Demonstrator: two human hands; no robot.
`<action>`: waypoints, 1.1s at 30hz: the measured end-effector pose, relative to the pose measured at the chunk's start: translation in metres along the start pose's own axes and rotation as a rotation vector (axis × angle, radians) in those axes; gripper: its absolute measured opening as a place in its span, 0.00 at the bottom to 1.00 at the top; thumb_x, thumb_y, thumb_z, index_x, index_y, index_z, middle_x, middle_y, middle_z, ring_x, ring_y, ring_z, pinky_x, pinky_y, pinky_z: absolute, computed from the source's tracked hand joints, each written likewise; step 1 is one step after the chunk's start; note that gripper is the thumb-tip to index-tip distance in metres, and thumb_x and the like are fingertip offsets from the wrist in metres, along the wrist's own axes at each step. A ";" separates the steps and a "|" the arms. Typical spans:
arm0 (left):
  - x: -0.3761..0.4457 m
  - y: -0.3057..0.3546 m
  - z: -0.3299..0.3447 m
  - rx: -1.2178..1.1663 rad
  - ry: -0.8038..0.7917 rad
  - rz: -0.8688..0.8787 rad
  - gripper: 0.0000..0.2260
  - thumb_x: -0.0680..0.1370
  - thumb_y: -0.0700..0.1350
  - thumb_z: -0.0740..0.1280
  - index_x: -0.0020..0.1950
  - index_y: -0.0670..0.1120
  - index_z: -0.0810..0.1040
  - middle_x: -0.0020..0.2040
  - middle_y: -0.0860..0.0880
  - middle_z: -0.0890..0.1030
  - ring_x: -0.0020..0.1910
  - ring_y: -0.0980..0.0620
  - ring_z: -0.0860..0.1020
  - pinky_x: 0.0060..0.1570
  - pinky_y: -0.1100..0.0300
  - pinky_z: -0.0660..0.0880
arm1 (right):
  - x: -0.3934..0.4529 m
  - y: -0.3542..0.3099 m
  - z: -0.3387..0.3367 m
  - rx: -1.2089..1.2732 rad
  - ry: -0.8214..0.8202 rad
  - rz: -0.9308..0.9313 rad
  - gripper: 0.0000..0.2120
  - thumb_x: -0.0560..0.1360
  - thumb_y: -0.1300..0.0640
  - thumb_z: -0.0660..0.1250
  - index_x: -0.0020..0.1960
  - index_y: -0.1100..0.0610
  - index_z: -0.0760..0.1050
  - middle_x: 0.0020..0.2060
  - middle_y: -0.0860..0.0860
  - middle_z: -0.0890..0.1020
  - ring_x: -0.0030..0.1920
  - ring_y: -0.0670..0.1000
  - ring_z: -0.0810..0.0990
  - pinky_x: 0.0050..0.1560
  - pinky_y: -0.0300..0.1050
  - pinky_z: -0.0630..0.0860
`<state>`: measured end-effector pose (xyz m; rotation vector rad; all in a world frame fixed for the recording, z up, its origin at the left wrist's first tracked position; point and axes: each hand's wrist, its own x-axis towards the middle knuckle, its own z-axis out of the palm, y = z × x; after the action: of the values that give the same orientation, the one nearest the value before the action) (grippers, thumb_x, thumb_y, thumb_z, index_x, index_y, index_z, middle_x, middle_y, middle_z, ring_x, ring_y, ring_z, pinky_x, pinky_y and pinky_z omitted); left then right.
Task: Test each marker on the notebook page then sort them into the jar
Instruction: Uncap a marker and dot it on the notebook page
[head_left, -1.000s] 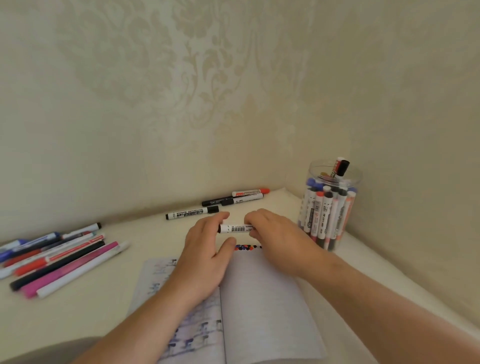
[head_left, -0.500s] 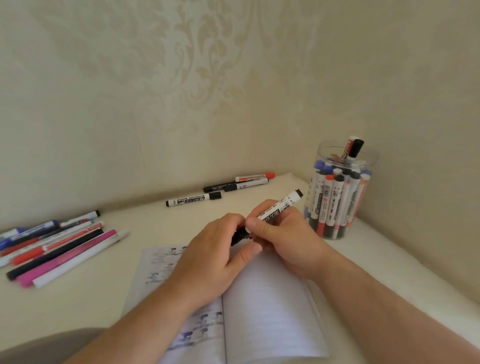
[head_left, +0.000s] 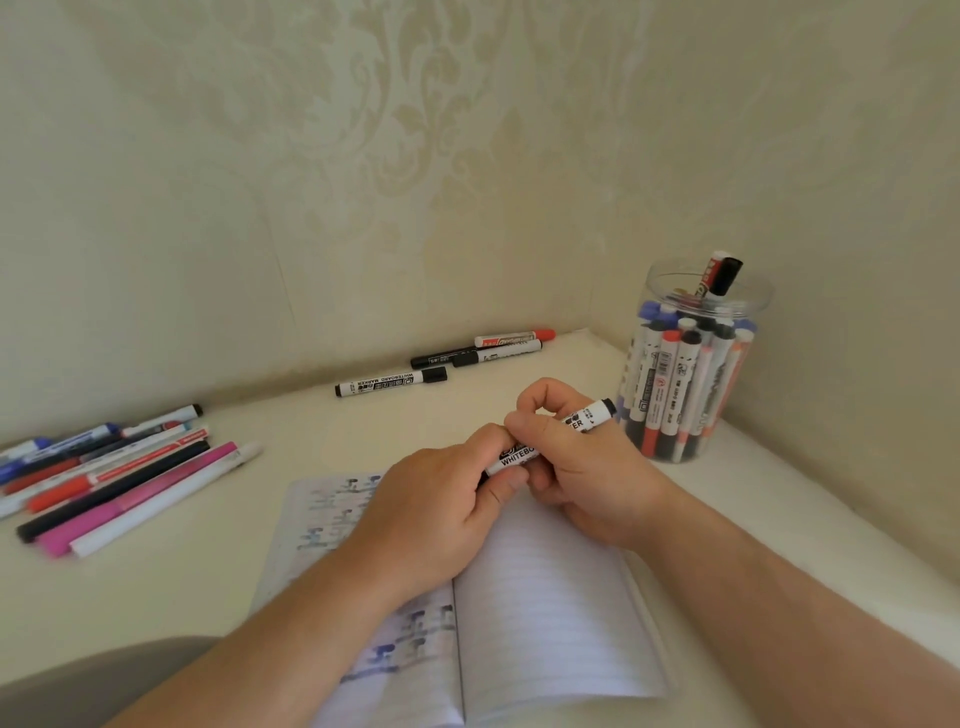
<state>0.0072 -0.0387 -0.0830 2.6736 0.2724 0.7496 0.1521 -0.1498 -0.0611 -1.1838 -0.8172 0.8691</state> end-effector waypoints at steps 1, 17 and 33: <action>0.000 -0.002 -0.001 -0.037 -0.011 -0.008 0.10 0.83 0.61 0.56 0.61 0.61 0.70 0.30 0.59 0.73 0.31 0.57 0.73 0.31 0.59 0.66 | 0.000 0.001 -0.001 0.017 -0.006 0.015 0.10 0.83 0.64 0.64 0.44 0.56 0.70 0.29 0.55 0.73 0.24 0.48 0.68 0.23 0.37 0.57; 0.000 0.000 0.001 0.065 0.051 -0.022 0.11 0.83 0.62 0.53 0.60 0.60 0.69 0.40 0.58 0.75 0.39 0.57 0.73 0.36 0.55 0.72 | -0.004 0.001 -0.001 -0.046 -0.003 -0.113 0.14 0.78 0.57 0.71 0.39 0.56 0.67 0.27 0.57 0.74 0.25 0.49 0.69 0.25 0.40 0.62; 0.006 -0.003 -0.005 -0.054 -0.110 -0.035 0.14 0.81 0.66 0.53 0.64 0.65 0.65 0.33 0.60 0.74 0.33 0.58 0.74 0.37 0.54 0.73 | -0.007 -0.003 -0.007 -0.230 -0.024 -0.168 0.17 0.75 0.56 0.74 0.34 0.51 0.68 0.27 0.56 0.76 0.27 0.51 0.71 0.27 0.40 0.67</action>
<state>0.0092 -0.0328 -0.0780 2.6404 0.2659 0.5886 0.1560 -0.1600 -0.0597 -1.2850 -1.0414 0.6653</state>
